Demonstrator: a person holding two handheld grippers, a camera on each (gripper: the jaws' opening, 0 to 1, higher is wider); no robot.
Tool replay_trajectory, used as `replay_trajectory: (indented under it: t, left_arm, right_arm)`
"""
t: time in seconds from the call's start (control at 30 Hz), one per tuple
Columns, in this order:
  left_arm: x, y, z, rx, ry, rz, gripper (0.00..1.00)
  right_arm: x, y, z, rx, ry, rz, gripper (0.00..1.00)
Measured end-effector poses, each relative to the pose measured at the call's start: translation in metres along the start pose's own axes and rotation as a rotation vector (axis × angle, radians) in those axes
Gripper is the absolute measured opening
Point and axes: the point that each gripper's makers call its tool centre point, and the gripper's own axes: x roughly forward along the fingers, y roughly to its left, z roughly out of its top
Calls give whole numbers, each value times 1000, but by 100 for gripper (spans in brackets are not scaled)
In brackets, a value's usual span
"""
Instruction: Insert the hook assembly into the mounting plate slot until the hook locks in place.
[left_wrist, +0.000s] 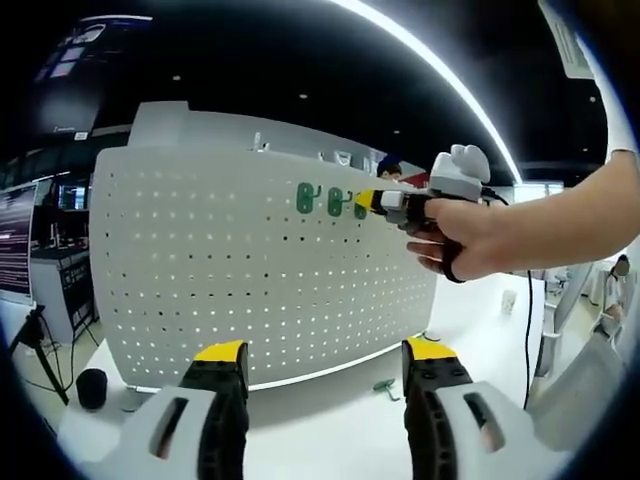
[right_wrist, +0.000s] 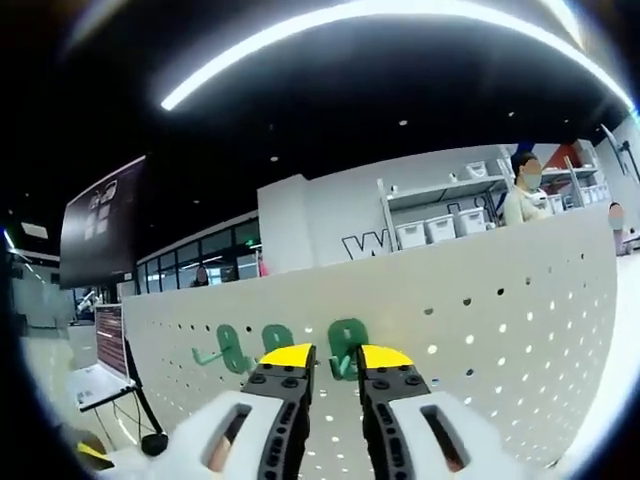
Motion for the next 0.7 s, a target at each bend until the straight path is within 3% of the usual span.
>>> replay_trajectory:
  t: [0.37,0.57,0.7]
  left_arm:
    - [2,-4,-2,-6,4,-14,65]
    - [3,-5,0,-9,-1,-23,65]
    - [4,-6,0,-10,0,-24,65]
  right_arm:
    - [-10,-6,-3,56,6,63,47]
    - [-15,6,-6,64,23,179,51]
    - [-19,11,-6,62,25,216,52]
